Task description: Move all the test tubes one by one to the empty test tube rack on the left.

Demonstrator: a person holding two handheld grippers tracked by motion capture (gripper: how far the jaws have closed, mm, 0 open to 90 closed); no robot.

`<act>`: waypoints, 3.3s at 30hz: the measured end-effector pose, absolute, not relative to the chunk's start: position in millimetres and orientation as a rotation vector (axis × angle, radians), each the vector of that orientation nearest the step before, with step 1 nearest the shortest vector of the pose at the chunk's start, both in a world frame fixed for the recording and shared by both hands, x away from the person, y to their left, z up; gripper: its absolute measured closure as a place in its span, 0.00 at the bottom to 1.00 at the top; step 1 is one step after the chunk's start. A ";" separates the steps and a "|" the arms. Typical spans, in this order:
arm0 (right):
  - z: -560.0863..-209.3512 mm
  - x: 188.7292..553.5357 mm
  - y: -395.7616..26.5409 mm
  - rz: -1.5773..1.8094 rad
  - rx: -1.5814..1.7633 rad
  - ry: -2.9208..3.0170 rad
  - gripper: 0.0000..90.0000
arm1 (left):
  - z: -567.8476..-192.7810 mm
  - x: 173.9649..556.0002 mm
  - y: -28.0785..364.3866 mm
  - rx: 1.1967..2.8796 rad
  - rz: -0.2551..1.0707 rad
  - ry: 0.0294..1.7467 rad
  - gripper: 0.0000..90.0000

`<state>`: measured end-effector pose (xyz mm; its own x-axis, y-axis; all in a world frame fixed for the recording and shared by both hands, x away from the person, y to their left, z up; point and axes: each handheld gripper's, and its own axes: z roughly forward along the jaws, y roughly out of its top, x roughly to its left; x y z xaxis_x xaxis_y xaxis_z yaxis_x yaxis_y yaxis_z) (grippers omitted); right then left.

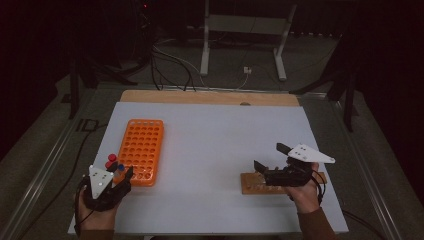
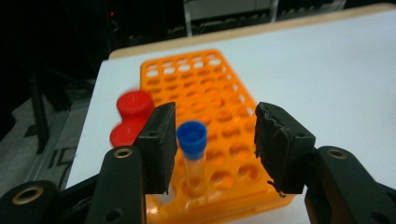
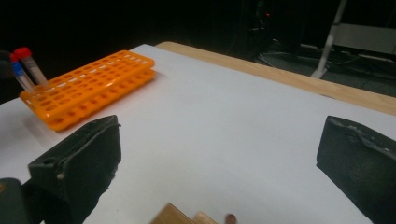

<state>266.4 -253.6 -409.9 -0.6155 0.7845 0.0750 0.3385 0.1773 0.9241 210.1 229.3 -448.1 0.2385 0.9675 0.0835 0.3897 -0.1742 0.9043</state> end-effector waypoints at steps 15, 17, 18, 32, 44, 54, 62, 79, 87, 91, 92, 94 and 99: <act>-420.9 262.9 -292.3 1.355 1.128 2.040 0.25 | -442.4 225.4 211.6 1.680 0.780 1.155 0.40; -423.5 261.4 -296.2 1.335 1.136 2.046 0.33 | -442.7 226.9 209.2 1.689 0.766 1.132 0.39; -424.4 260.3 -297.6 1.326 1.135 2.050 0.36 | -442.9 227.6 207.6 1.691 0.759 1.123 0.39; -447.6 241.5 -321.6 1.310 1.133 2.130 0.72 | -448.5 231.7 203.4 1.650 0.698 1.132 0.29; -459.4 244.7 -317.1 1.321 1.118 2.189 0.85 | -452.6 229.0 197.9 1.646 0.674 1.103 0.21; -443.2 240.7 -319.7 1.358 1.098 2.161 0.86 | -456.9 232.0 201.4 1.661 0.648 1.144 0.02; -427.8 241.5 -322.2 1.384 1.079 2.148 0.86 | -457.7 233.0 201.3 1.666 0.636 1.144 0.01; -389.9 254.7 -319.0 1.456 1.039 2.063 0.86 | -456.7 235.8 201.3 1.645 0.639 1.142 0.03; -387.4 270.0 -295.6 1.483 1.026 2.068 0.85 | -450.1 236.7 191.5 1.664 0.605 1.116 0.05; -386.5 275.4 -281.9 1.501 1.009 2.079 0.85 | -444.3 236.3 186.0 1.656 0.606 1.098 0.06; -386.0 276.3 -278.7 1.509 1.004 2.081 0.85 | -442.6 236.4 184.1 1.649 0.605 1.094 0.06; -385.0 278.5 -272.5 1.531 0.995 2.082 0.85 | -439.8 236.7 180.6 1.653 0.605 1.084 0.06; -383.1 282.9 -256.5 1.549 0.979 2.100 0.85 | -433.9 239.4 164.2 1.672 0.598 1.051 0.06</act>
<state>282.9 -256.5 -383.1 -0.6984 0.7061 0.1166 0.3198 0.1622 0.9335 239.4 164.2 -433.9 0.4939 0.8634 -0.1030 0.3526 -0.0906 0.9314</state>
